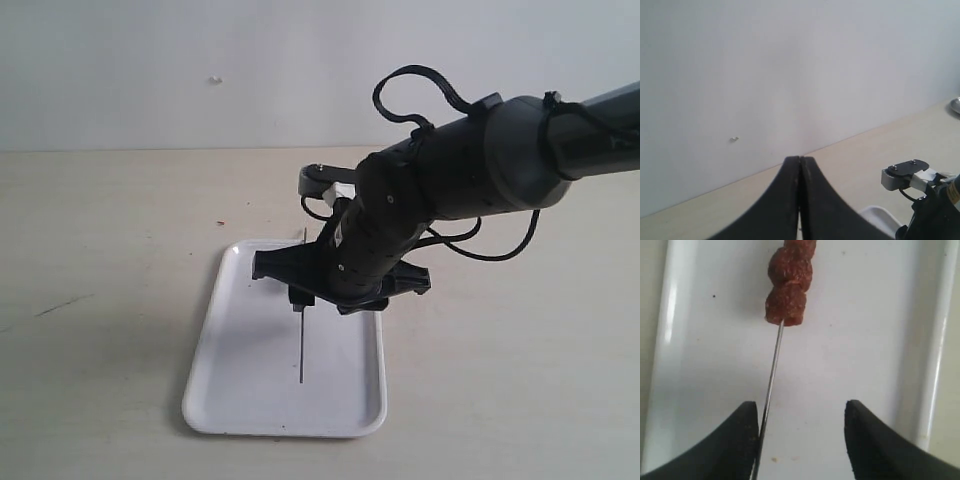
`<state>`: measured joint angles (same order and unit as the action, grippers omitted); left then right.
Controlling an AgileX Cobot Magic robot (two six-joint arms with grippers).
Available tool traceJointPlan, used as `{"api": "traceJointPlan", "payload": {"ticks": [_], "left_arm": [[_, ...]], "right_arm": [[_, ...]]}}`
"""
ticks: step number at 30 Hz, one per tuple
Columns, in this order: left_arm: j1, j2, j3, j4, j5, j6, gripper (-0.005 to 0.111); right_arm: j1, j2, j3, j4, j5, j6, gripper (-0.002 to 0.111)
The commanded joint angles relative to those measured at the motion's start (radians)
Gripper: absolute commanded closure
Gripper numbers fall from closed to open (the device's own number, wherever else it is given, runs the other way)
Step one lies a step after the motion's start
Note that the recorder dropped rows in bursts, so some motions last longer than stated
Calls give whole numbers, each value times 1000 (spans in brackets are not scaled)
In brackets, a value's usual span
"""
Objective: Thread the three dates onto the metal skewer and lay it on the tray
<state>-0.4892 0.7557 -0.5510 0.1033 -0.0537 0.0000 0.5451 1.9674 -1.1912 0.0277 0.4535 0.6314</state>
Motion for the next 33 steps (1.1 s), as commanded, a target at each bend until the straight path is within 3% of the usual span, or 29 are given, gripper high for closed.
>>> {"api": "traceJointPlan", "payload": {"ticks": [1,18,20,23,25,29,33], "left_arm": [[2,1,3,-2,-4,-8,107],[2,1,3,-2,-4,-6,107],[2,1,3,-2,-4,-6,107],[2,7,3,-2,-4,-30,107],[2,30,7,-2,-19,-68,107],[2,105,55,-2,-120,-75,107],[2,154,98,-15,-280,-113,107]], "right_arm": [[2,-13,-7,-11,6,-2,56],[2,-27,-7,-73,17,-2,58],[2,-47,-7,-126,26,-2,68],[2,-100,4,-231,20,35,94],[2,-143,34,-345,-18,121,108],[2,-217,148,-720,-154,465,108],[2,-270,248,-1210,-135,932,108]]}}
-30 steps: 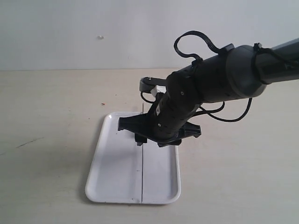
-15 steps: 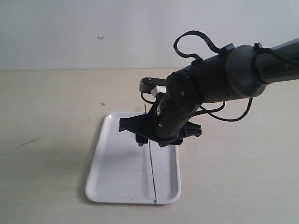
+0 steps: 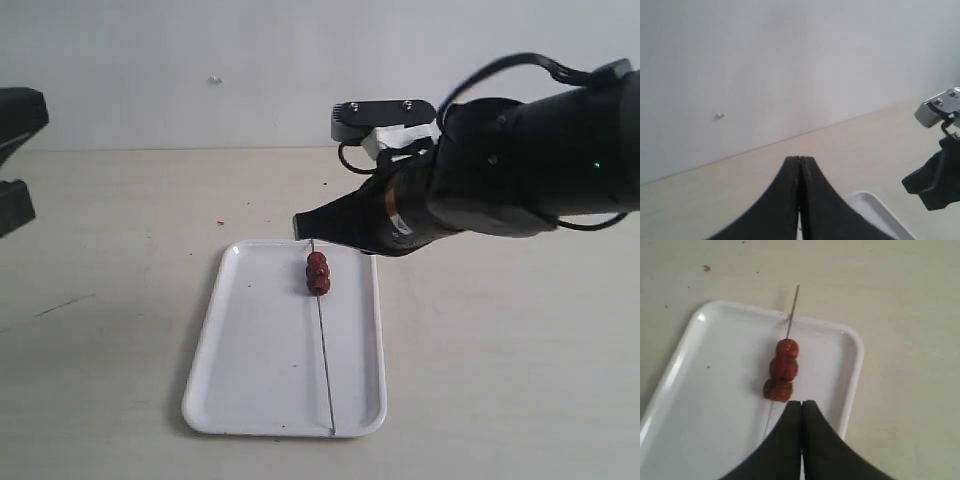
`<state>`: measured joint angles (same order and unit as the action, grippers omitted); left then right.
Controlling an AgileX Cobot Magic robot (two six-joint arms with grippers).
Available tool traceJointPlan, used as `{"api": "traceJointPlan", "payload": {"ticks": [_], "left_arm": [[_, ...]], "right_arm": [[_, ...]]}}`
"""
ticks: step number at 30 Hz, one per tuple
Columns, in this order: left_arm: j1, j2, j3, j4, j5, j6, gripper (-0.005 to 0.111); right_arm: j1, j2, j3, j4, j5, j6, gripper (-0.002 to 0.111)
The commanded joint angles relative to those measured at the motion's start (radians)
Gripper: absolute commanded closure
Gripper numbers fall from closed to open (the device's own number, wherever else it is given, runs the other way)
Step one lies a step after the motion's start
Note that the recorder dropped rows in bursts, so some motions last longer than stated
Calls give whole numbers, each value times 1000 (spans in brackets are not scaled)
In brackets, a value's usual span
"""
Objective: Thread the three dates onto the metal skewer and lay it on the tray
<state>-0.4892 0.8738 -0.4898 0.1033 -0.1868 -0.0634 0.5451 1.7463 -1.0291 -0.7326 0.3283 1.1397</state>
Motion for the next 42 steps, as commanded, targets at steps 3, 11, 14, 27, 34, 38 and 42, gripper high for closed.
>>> {"api": "traceJointPlan", "payload": {"ticks": [3,11,14,27,34,38,42], "left_arm": [[2,48,45,-47,-188,-44,107],[62,114,45,-103,-160,-23,107],[62,118,45,-103,-122,-23,107],[62,118,45,-96,-120,-23,107],[77,55,45,-80,77,-226,107],[169,-140,92,-80,215,-315,107],[270,-368,198,-80,206,-315,107]], "right_arm": [[2,-67,164,-771,30,737,108],[2,-63,232,-1012,145,973,108],[2,-63,232,-1012,142,981,108],[2,-63,232,-1012,142,981,108],[2,-63,232,-1012,142,981,108],[2,-63,232,-1012,142,981,108],[2,-63,232,-1012,142,981,108]]}}
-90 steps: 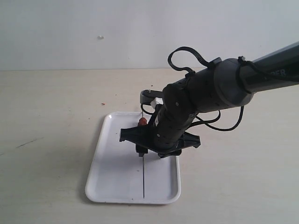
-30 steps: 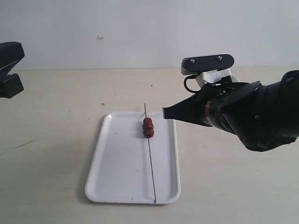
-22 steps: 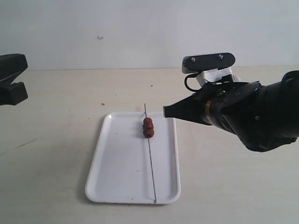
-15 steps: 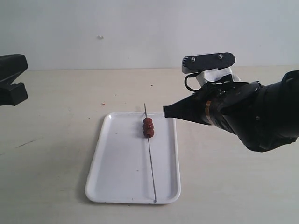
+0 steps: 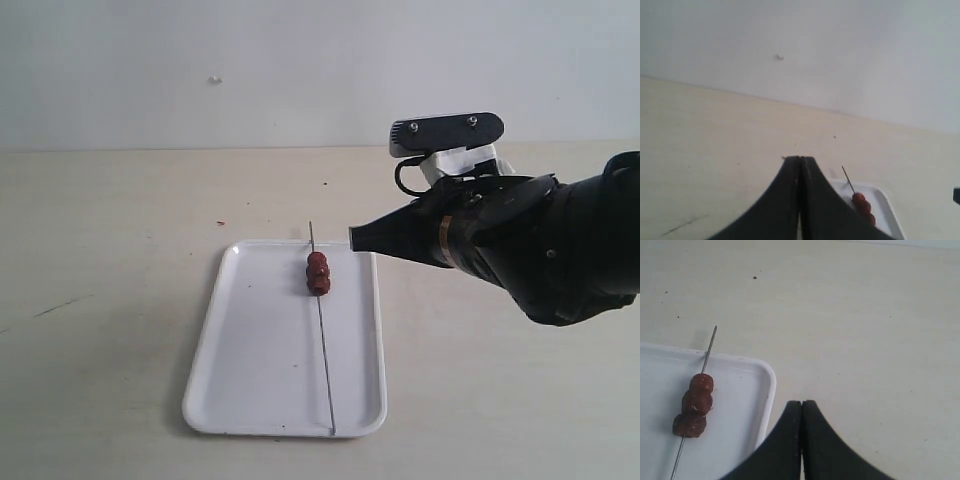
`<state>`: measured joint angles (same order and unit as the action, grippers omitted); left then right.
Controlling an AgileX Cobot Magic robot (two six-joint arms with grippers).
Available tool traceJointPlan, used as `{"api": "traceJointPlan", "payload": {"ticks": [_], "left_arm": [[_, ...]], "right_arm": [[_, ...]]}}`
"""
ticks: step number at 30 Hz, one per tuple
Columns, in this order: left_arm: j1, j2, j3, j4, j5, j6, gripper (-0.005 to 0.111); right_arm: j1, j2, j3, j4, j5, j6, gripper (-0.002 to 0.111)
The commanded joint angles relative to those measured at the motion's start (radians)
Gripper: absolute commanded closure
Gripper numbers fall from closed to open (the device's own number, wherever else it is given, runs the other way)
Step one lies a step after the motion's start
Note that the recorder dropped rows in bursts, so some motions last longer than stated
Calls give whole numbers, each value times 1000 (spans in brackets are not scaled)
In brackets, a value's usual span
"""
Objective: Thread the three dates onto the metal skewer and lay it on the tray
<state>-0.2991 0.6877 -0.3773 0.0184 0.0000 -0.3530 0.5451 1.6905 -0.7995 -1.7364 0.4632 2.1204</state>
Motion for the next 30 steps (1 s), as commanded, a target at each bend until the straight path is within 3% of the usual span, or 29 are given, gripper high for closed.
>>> {"api": "traceJointPlan", "payload": {"ticks": [1,9,13,20,30], "left_arm": [[105,-240,114,5,19,-18,107],[264,-588,329,5,21,10,107],[271,-675,377,5,21,82,107],[271,-683,377,5,206,87,107],[271,-683,377,5,218,87,107]], "right_arm": [[2,-7,3,-8,7,0,108],[2,-7,3,-8,7,0,108],[2,-7,3,-8,7,0,108],[2,-7,3,-8,7,0,108],[2,-7,3,-8,7,0,108]]}}
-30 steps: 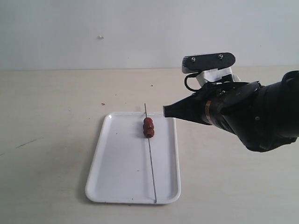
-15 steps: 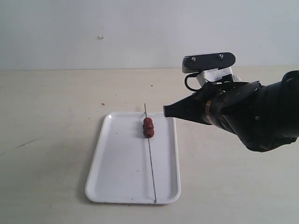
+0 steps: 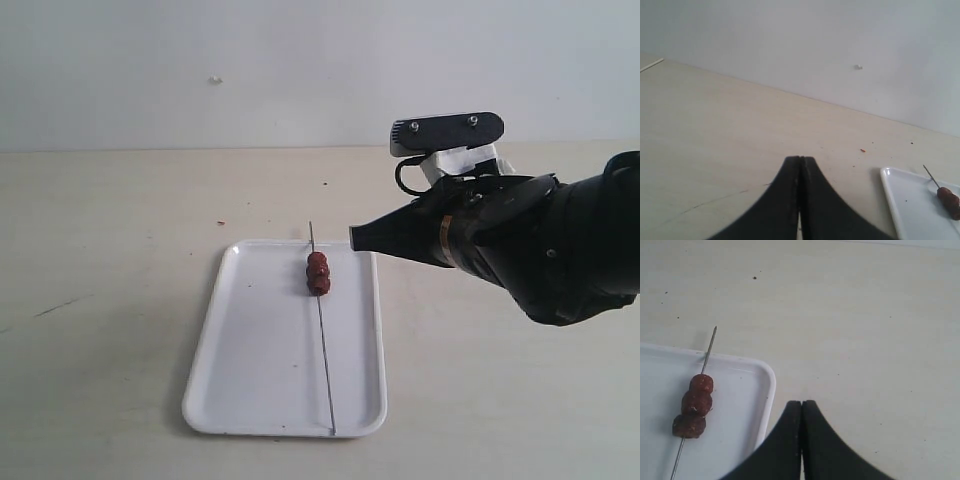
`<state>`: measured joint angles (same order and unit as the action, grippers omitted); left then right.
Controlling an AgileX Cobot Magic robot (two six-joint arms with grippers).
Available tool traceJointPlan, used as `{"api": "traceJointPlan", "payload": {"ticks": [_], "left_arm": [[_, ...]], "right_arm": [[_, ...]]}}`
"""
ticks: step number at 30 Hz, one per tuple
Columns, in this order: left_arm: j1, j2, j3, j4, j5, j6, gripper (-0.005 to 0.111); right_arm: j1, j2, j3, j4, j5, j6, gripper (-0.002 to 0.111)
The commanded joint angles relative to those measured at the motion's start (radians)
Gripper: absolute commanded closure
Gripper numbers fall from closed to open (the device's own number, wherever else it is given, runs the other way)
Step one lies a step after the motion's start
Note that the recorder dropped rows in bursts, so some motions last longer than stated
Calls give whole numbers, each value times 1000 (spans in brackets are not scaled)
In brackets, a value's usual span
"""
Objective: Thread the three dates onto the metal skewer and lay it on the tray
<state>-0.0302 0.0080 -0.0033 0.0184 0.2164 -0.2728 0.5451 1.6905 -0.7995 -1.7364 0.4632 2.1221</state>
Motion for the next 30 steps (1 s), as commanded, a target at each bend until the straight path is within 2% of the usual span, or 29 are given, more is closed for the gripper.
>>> {"api": "traceJointPlan", "payload": {"ticks": [1,6,7,8,13,16,19,26,30], "left_arm": [[2,-3,3,5,2,7,107],[2,-3,3,5,2,7,107],[2,-3,3,5,2,7,107],[2,-3,3,5,2,7,107],[2,-3,3,5,2,7,107],[2,-3,3,5,2,7,107],[2,-3,3,5,2,7,107],[2,-3,3,5,2,7,107],[2,-3,3,5,2,7,107]], "right_arm": [[2,-1,3,-8,10,-1,108],[2,-100,8,-8,8,-58,108],[2,-192,36,9,-7,-152,108],[2,-284,77,16,11,-163,108],[-24,-606,285,22,89,-101,108],[-89,-820,453,7,87,-65,108],[-145,-952,520,4,65,-3,108],[-326,-1253,666,-8,-127,-13,108],[-464,-1424,744,-8,-243,-36,108]]}}
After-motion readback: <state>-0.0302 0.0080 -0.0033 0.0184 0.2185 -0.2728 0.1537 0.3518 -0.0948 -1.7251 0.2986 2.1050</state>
